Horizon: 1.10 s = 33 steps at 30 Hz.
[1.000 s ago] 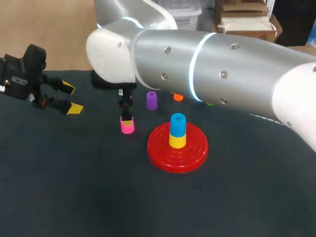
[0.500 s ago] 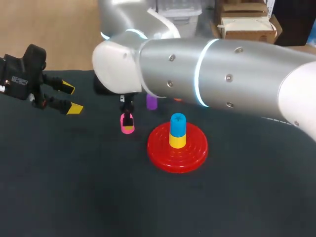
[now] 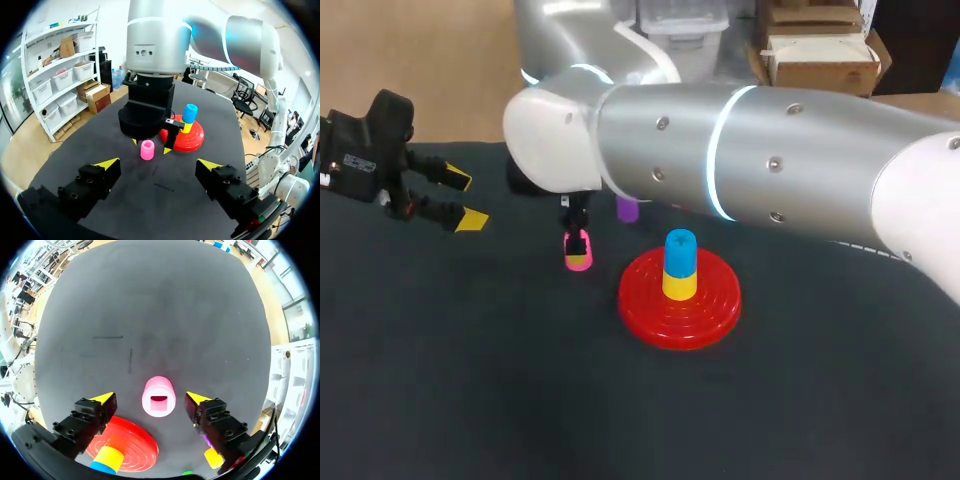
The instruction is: Pick up and stack the cylinders on the red base in this order: pink,purple,orange,green
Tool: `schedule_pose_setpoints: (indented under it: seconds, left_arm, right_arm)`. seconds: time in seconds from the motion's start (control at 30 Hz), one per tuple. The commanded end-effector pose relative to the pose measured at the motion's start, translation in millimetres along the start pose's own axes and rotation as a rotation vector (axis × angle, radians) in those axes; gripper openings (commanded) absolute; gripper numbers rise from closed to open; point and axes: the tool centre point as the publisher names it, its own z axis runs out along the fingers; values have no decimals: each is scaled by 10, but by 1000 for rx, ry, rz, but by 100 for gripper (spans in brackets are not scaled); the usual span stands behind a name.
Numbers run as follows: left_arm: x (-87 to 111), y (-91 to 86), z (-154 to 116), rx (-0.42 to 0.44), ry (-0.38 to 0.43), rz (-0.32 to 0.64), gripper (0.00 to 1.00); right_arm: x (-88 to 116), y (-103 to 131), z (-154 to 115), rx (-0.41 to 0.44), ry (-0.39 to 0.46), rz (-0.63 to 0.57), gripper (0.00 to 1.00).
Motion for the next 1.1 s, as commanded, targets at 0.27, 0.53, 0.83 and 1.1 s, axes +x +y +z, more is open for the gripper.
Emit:
schedule_pose_setpoints:
  seconds: [0.27,0.53,0.83,1.1]
  left_arm:
    - [15,5,2,0,-3,3,100]
    - [15,5,2,0,-3,3,100]
    - [15,5,2,0,-3,3,100]
    - [15,5,2,0,-3,3,100]
  right_arm:
    - [7,-79,0,2,2,5,63]
    - [8,-87,21,28,20,7,2]
    - [71,-105,-237,86,-20,27,0]
    - [490,29,-836,92,-42,64,0]
